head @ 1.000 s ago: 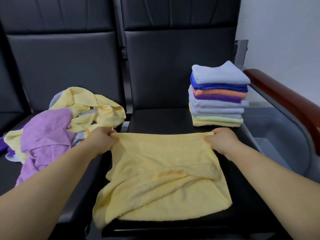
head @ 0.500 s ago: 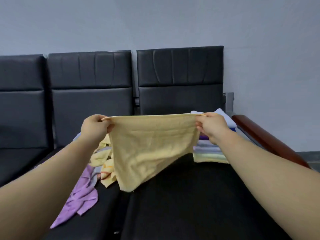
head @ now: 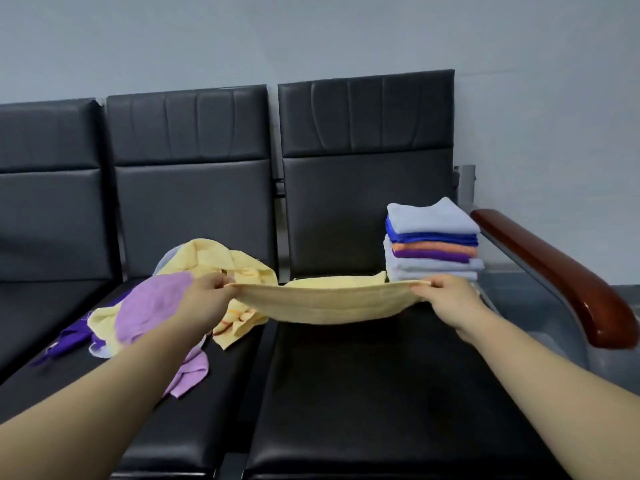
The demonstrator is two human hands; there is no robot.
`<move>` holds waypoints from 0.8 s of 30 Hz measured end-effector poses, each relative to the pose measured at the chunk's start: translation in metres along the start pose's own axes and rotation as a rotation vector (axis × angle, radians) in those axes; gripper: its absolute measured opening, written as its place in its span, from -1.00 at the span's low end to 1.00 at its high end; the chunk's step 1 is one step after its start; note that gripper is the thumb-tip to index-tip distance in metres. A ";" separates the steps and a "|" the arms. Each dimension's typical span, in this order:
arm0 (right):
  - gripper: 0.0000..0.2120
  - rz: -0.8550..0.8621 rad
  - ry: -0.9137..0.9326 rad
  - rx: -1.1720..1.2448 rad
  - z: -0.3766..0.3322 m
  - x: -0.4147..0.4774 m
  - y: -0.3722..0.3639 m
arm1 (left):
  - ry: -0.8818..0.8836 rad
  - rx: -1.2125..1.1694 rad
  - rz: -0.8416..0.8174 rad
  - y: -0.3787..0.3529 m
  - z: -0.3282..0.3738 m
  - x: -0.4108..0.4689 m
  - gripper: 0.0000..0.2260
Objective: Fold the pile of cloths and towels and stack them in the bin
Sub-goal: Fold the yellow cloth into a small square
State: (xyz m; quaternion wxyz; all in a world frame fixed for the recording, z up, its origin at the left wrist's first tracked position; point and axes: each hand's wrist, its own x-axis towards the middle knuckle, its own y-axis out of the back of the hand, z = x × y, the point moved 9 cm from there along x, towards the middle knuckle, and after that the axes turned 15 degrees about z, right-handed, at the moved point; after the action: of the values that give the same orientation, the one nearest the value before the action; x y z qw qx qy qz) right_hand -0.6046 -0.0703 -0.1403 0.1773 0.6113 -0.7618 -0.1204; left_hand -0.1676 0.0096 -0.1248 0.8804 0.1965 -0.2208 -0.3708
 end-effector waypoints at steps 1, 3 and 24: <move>-0.93 -0.030 0.009 -0.029 0.011 -0.008 -0.003 | 0.008 0.016 -0.040 -0.007 -0.012 -0.007 -0.89; -0.88 -0.064 0.001 -0.086 0.032 -0.014 -0.011 | 0.016 0.043 -0.076 -0.016 -0.030 -0.021 -0.90; -0.85 -0.192 -0.269 -0.292 0.069 -0.025 -0.023 | 0.303 0.007 -0.207 -0.038 -0.074 -0.045 -0.91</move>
State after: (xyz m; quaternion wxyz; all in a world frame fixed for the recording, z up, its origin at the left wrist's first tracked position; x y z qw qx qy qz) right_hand -0.6083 -0.0536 -0.2147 0.1484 0.6274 -0.6913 -0.3263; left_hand -0.1776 0.0316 -0.2165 0.8600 0.2748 -0.0657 -0.4249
